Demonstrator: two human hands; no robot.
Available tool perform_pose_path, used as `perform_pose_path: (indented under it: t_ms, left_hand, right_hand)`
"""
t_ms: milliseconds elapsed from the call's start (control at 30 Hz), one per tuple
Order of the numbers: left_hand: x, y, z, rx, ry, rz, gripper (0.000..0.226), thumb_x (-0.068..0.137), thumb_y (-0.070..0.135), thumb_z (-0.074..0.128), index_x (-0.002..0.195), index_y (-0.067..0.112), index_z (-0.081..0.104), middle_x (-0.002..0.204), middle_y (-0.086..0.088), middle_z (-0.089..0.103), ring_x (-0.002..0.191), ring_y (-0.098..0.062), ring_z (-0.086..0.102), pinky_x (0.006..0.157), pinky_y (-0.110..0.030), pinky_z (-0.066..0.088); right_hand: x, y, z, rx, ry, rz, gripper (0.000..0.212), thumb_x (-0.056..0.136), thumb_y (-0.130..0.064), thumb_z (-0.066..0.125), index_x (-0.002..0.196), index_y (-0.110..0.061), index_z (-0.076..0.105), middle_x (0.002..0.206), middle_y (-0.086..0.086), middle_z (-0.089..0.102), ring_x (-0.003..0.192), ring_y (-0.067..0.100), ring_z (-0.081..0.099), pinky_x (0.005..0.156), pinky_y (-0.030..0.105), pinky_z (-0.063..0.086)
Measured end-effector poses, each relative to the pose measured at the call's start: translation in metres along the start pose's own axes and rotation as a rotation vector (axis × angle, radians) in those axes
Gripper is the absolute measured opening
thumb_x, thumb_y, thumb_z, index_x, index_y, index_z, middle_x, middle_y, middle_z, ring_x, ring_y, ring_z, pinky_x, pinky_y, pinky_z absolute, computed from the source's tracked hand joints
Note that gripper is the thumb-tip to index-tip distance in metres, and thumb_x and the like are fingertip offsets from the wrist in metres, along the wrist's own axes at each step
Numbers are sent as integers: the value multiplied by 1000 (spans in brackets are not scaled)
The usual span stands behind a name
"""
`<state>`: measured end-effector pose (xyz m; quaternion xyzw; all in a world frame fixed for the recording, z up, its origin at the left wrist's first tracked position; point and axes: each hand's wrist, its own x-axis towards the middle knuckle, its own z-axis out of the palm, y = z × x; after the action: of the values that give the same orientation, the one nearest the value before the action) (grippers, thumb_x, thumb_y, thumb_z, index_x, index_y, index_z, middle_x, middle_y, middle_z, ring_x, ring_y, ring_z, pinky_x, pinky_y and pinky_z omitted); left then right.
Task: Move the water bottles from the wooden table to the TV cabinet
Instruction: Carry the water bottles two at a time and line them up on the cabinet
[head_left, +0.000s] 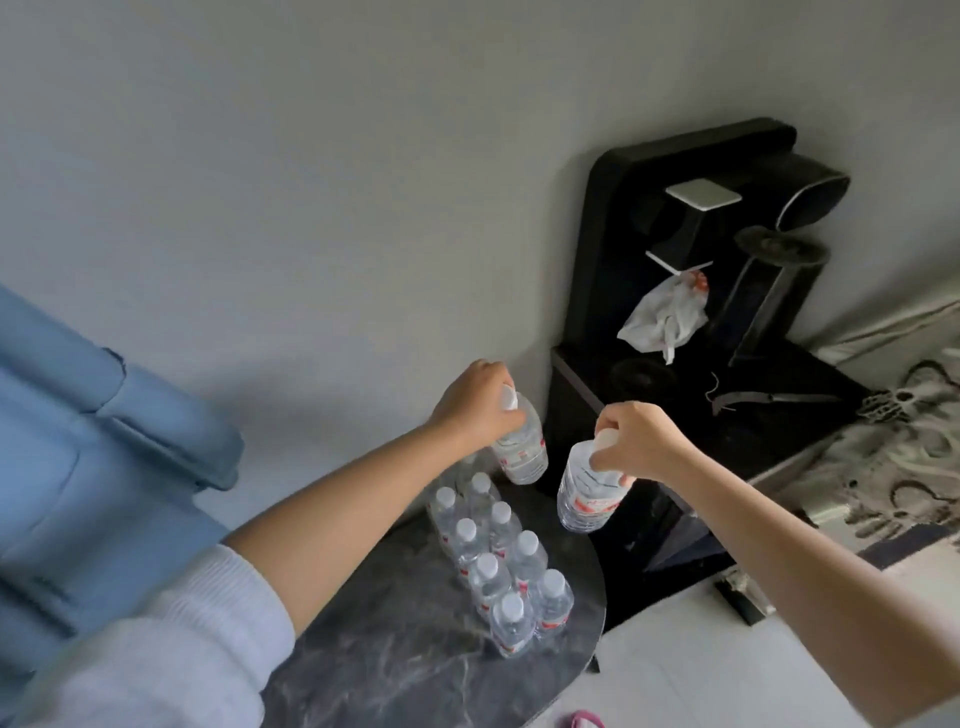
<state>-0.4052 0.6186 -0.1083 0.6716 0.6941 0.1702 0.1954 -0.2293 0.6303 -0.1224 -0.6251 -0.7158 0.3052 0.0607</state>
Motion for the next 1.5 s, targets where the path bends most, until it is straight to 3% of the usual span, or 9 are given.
perform_pose_path:
  t_ms: [133, 267, 367, 500, 733, 900, 1500]
  left_hand:
    - [51, 0, 42, -52, -2, -125, 31, 85, 15, 62, 111, -1, 57, 121, -15, 54, 110, -29, 54, 90, -31, 41]
    - [96, -8, 80, -63, -41, -254, 32, 86, 16, 62, 112, -2, 58, 124, -17, 53, 113, -30, 53, 91, -30, 41]
    - [121, -20, 106, -36, -68, -301, 31, 86, 15, 62, 111, -2, 60, 124, -18, 55, 114, -30, 53, 92, -30, 41]
    - [144, -40, 140, -18, -119, -365, 32, 85, 14, 63, 114, 0, 60, 124, -18, 53, 111, -33, 55, 92, -32, 43]
    - [177, -80, 186, 29, -215, -420, 34, 84, 15, 65, 116, 3, 58, 123, -14, 53, 113, -30, 55, 87, -30, 43]
    - [186, -102, 213, 70, -265, -484, 39, 87, 18, 63, 121, 2, 54, 127, -18, 48, 115, -35, 54, 92, -38, 46]
    - [190, -139, 238, 78, -305, -476, 36, 87, 12, 60, 120, 2, 53, 125, -18, 48, 112, -33, 54, 90, -36, 45]
  right_hand:
    - [57, 24, 18, -15, -86, 40, 24, 74, -7, 62, 97, -2, 63, 85, 4, 53, 78, 18, 50, 54, 23, 38]
    - [107, 46, 42, -62, -200, 31, 12, 76, -9, 61, 88, -4, 62, 84, 6, 54, 78, 19, 52, 54, 23, 38]
    - [135, 58, 63, -48, -244, 41, 27, 82, -13, 61, 107, -3, 61, 98, 9, 54, 94, 25, 59, 70, 25, 43]
    - [164, 74, 91, 25, -269, 127, 32, 85, -11, 57, 115, 0, 57, 123, 18, 56, 113, 30, 56, 91, 32, 48]
    - [198, 87, 136, 77, -299, 191, 40, 89, -7, 54, 129, 1, 50, 137, 20, 46, 126, 33, 48, 104, 33, 42]
    - [214, 98, 160, 58, -311, 187, 38, 84, -6, 62, 121, 0, 56, 133, 20, 46, 121, 34, 49, 101, 33, 42]
    - [231, 99, 188, 10, -338, 114, 30, 81, -10, 65, 108, 1, 61, 127, 19, 48, 113, 34, 52, 94, 33, 45]
